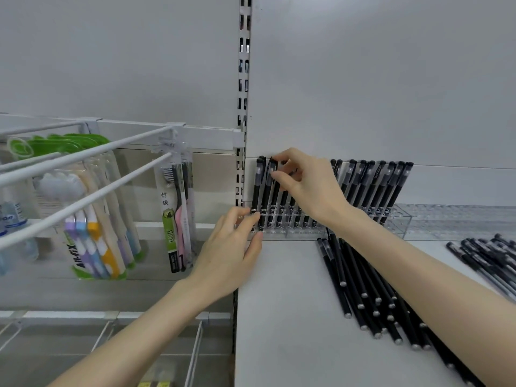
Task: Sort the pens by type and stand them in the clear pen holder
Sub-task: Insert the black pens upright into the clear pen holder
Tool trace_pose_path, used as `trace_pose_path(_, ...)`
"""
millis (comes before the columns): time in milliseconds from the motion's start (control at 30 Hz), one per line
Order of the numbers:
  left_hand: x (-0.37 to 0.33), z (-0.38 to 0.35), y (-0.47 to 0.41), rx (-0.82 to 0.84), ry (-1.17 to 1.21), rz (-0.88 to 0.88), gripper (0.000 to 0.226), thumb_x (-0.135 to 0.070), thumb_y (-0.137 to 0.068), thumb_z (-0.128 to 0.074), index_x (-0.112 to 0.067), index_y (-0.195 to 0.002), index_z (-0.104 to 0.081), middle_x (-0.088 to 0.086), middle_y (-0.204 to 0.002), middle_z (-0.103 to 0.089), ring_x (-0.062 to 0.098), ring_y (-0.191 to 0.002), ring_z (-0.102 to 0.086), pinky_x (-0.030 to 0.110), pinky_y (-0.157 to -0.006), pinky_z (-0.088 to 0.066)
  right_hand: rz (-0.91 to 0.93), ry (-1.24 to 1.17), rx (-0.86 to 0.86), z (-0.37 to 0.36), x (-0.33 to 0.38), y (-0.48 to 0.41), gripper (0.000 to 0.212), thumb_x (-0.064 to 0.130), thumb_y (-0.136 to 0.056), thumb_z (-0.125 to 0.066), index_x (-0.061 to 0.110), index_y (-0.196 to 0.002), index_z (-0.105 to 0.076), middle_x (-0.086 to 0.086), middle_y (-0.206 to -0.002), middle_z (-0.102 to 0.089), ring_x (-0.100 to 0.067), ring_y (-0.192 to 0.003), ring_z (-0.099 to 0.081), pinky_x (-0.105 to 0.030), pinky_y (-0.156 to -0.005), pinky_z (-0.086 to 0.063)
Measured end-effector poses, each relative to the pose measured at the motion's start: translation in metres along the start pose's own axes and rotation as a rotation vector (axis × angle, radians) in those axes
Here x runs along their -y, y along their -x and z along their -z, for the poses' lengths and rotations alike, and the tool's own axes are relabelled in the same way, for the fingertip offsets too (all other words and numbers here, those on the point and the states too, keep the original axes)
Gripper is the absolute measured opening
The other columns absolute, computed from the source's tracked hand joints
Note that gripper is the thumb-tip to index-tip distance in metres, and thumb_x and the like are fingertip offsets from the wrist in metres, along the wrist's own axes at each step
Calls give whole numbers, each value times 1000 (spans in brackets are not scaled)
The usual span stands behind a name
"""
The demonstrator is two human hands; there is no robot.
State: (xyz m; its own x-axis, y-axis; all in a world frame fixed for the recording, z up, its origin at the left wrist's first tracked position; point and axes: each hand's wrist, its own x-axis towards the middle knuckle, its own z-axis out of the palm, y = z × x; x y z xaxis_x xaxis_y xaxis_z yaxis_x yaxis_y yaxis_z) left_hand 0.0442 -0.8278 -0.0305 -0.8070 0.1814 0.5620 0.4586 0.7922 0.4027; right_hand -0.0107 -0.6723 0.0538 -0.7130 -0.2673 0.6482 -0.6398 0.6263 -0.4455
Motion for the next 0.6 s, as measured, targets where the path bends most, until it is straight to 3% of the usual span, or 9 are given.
trace_pose_path(133,-11,11,-2,0,-85,5,41,-30,-97,-44,-13,-134,-50,0,-138,-41,13,-128,-31,26,-103,-27,-33,28,-17,23,-1,9,20,22,-93,-58,16,-112,-62,3,-90,-65,-4,-70,-55,-19,-71,-47)
trace_pose_path(333,-61,14,-7,119,-98,-11,33,-35,-96,-46,-18,-122,-57,-4,-121,-52,12,-115,-42,24,-90,-32,-94,122,93,68,-26,47,11,20,-93,-57,16,-96,-66,10,-83,-61,2,-72,-52,-5,-64,-36)
trace_pose_path(400,-82,8,-7,182,-100,11,34,-38,-95,-45,-20,-122,-55,-6,-120,-52,12,-115,-46,27,-92,-35,-107,130,141,82,-38,62,11,21,-93,-57,16,-95,-67,11,-82,-61,3,-72,-53,-6,-64,-37)
trace_pose_path(533,-125,-11,-6,290,-93,145,44,-47,-94,-44,-20,-128,-49,-3,-128,-52,13,-111,-51,26,-87,-38,-121,144,255,109,-64,93,16,26,-94,-56,15,-99,-67,6,-92,-64,-10,-87,-58,-25,-80,-46)
trace_pose_path(600,-143,-23,-6,305,-70,255,53,-54,-92,-44,-18,-131,-45,0,-131,-51,16,-111,-51,29,-88,-41,-106,171,337,119,-77,108,25,31,-96,-52,15,-110,-65,4,-105,-63,-12,-101,-57,-23,-85,-40)
